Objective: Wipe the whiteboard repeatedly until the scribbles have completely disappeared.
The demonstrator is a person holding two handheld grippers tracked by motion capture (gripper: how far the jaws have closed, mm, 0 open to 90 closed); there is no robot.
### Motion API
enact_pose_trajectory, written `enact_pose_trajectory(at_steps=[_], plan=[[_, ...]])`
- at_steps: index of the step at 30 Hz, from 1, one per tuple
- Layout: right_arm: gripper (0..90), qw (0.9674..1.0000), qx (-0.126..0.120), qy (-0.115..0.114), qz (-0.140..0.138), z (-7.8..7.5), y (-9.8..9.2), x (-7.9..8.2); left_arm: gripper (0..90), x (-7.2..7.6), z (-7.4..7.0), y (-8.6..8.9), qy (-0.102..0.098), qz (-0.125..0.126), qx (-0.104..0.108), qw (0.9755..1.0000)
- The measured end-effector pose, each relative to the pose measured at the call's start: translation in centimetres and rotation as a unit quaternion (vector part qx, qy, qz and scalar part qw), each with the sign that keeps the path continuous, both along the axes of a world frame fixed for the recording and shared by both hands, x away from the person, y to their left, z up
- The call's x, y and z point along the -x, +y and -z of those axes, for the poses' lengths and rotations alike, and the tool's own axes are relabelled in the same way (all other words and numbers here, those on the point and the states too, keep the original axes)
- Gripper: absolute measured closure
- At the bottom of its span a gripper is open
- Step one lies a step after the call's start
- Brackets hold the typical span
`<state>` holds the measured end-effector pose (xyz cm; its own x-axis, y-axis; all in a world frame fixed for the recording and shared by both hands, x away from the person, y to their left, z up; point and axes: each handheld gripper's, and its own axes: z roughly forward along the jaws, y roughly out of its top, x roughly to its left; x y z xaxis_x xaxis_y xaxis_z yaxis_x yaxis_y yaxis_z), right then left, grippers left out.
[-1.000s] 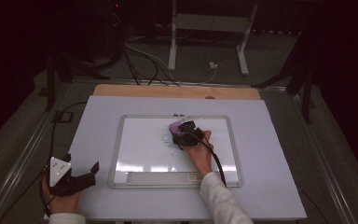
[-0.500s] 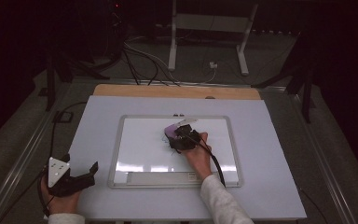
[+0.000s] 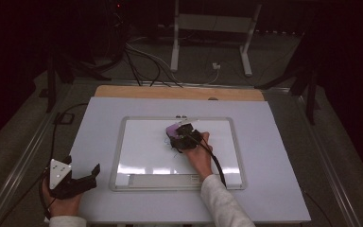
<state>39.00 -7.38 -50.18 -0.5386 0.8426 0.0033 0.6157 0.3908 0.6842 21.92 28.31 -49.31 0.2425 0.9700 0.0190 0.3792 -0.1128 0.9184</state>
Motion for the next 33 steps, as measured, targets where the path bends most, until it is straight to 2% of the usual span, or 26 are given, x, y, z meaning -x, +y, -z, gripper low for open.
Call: enact_pose_trajectory(at_steps=[6,9,12,18,23,26,33], plan=[[41.5,0.9991,0.001,0.003,-0.042,-0.1,0.4,1.2,0.4,0.0,0.0,0.0,0.0,0.0,0.0,1.0],[41.5,0.9986,0.002,0.004,-0.052,-0.1,0.1,1.4,0.5,0.1,0.0,0.0,-0.001,0.0,0.0,1.0],[41.4,0.9992,0.005,0.003,-0.04,-0.1,-0.1,1.3,0.5,0.1,-0.1,0.1,-0.002,-0.002,0.002,1.0],[41.4,0.9999,0.005,0.003,0.015,-0.1,-0.5,0.2,0.4,0.1,-0.1,0.2,-0.002,-0.002,0.003,1.0],[41.5,0.9996,0.005,0.006,0.027,-0.1,0.1,-0.1,0.5,0.0,0.0,0.1,-0.001,-0.001,0.002,1.0],[41.5,0.9999,0.001,0.004,0.011,-0.1,0.5,0.0,0.5,0.0,0.0,0.0,0.0,0.0,0.0,1.0],[41.5,0.9984,0.007,0.015,-0.055,-0.3,0.8,0.9,0.4,0.0,0.0,0.1,-0.001,-0.002,0.003,1.0]])
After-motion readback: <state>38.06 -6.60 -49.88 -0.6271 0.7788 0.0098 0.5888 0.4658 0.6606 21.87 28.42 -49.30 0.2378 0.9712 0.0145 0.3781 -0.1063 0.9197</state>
